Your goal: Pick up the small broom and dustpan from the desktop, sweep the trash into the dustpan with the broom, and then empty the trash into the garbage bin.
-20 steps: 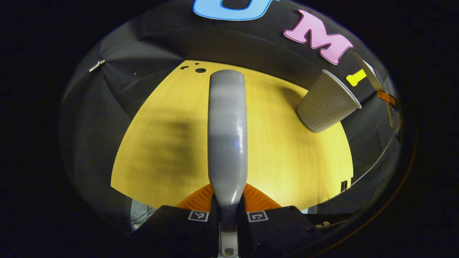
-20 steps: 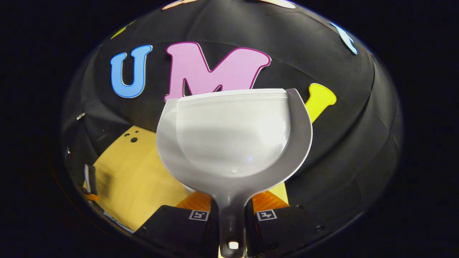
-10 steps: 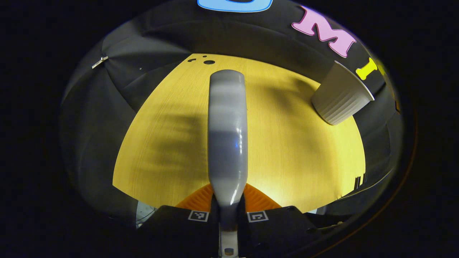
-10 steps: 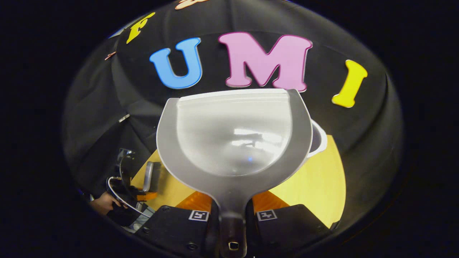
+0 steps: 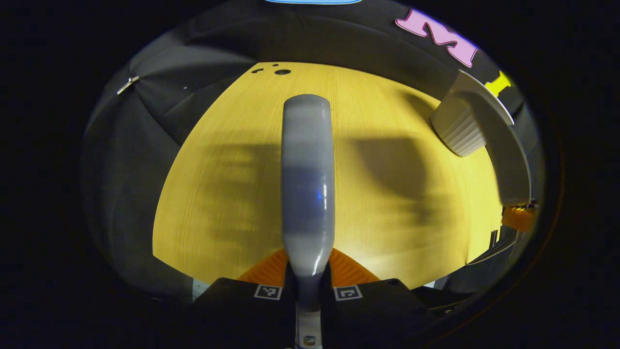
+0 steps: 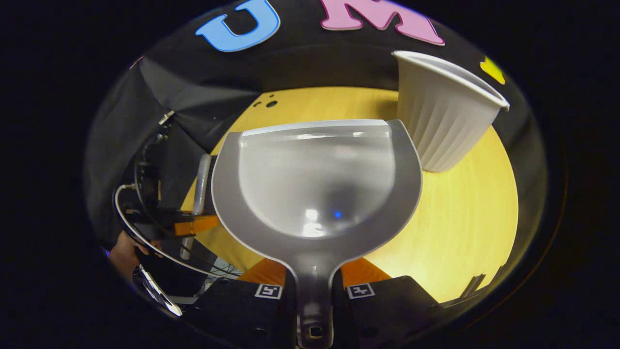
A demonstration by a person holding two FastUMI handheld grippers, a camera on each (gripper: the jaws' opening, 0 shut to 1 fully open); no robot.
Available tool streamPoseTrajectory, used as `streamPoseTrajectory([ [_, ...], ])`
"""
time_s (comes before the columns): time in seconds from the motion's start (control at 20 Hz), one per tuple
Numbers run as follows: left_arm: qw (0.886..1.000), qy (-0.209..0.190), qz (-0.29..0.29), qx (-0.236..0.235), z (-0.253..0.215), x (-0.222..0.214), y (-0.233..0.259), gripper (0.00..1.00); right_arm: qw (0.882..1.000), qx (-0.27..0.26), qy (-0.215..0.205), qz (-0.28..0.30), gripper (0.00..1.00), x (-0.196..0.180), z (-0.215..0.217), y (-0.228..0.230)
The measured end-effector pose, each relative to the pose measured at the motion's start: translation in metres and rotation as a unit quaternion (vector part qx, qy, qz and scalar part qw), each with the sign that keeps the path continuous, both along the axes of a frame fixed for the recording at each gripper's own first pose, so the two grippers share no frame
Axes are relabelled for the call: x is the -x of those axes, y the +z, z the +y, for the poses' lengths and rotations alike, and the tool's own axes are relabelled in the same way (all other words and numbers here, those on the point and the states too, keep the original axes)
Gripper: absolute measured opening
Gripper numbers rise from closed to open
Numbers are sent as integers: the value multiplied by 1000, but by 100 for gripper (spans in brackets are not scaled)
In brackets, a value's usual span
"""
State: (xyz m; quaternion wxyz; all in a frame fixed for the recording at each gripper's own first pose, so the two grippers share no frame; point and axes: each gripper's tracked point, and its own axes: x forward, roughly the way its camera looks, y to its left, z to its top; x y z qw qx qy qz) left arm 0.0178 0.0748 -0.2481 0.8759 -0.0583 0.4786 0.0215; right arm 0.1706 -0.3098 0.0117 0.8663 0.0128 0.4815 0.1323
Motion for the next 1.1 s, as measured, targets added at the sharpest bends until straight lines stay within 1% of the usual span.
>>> streamPoseTrajectory([
  [0.05,1000,-6,6,-4,0,-3,-4,24,1000,5,-4,10,33,0,0,-3],
  [0.15,1000,-19,16,-12,0,-11,-13,25,999,14,-17,28,34,-4,4,-16],
  [0.35,999,-39,31,-20,-6,-27,-24,25,996,22,-55,59,33,-6,9,-42],
  [0.55,997,-60,49,-30,-8,-41,-32,26,994,28,-74,74,34,-11,10,-50],
  [0.65,996,-70,57,-26,-11,-45,-36,26,994,35,-78,68,34,-9,12,-50],
  [0.8,994,-73,70,-29,-10,-44,-41,28,993,32,-90,70,35,-9,18,-51],
  [0.85,994,-73,70,-32,-9,-45,-41,31,992,29,-93,75,28,-8,21,-52],
  [0.9,994,-75,70,-35,-9,-45,-40,29,992,25,-94,76,36,-9,23,-50],
  [1.0,993,-79,75,-41,-12,-43,-39,29,993,18,-93,77,37,-9,26,-49],
  [1.05,993,-78,72,-42,-13,-44,-38,30,993,16,-91,77,53,-9,28,-47],
  [1.1,993,-79,70,-43,-13,-44,-36,30,993,12,-89,77,32,-8,29,-45],
])
